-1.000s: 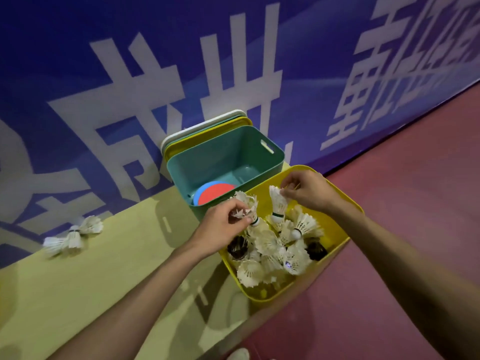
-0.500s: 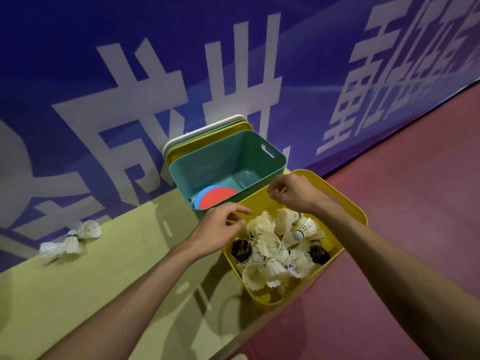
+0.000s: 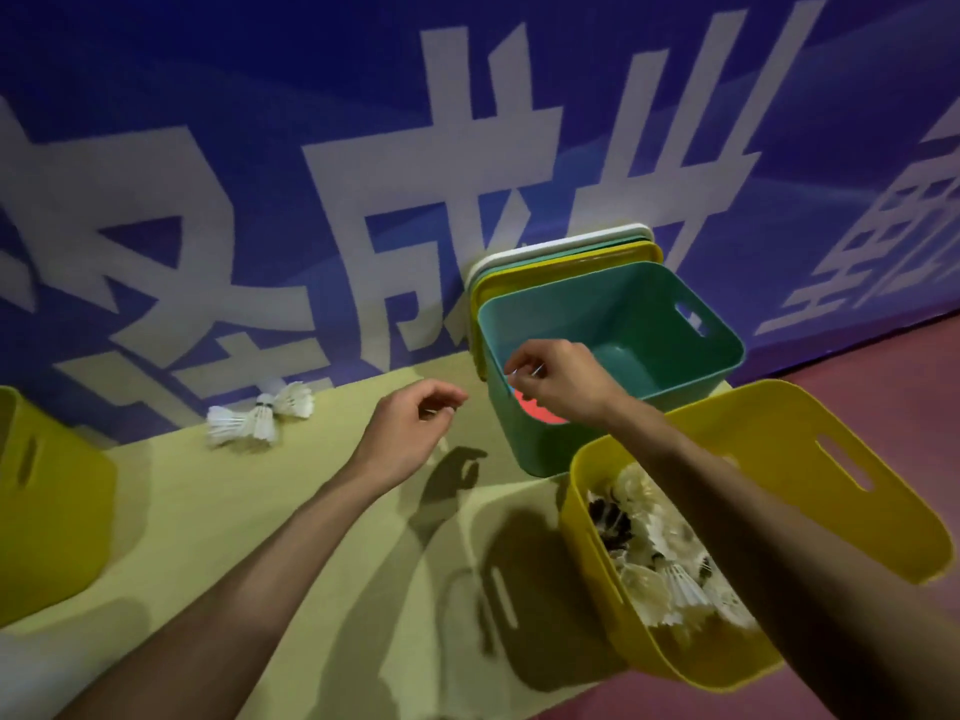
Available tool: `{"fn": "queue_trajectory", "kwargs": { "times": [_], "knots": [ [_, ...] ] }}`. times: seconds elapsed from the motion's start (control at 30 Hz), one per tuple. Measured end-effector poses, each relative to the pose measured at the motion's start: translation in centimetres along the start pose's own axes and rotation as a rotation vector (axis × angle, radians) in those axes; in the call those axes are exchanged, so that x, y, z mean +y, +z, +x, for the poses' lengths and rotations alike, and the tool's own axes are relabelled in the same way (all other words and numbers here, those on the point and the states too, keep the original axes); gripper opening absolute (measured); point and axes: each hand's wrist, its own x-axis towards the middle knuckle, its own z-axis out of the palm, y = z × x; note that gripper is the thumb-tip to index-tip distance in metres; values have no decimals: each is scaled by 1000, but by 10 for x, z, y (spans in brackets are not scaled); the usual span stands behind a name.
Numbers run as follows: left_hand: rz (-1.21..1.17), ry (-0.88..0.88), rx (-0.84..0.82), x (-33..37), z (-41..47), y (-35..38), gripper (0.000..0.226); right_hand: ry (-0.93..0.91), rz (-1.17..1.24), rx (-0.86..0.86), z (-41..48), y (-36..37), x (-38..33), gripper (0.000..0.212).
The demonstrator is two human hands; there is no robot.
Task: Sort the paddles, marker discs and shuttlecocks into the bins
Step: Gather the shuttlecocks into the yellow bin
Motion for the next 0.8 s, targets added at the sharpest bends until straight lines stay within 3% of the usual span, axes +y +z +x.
{"fn": "queue_trajectory", "kwargs": {
  "times": [0.4,0.67,0.8],
  "knots": [
    [-98,-326,283,-133,21,-114,29,-27,76,-340,113,140,-81,17],
    [-147,-546,412,-213,21,-151,26,-51,47,-526,165,222,-99,19],
    [-402,-679,433,-233,21,-150,31,-1,97,-595,178,256,-108,29]
  ]
}}
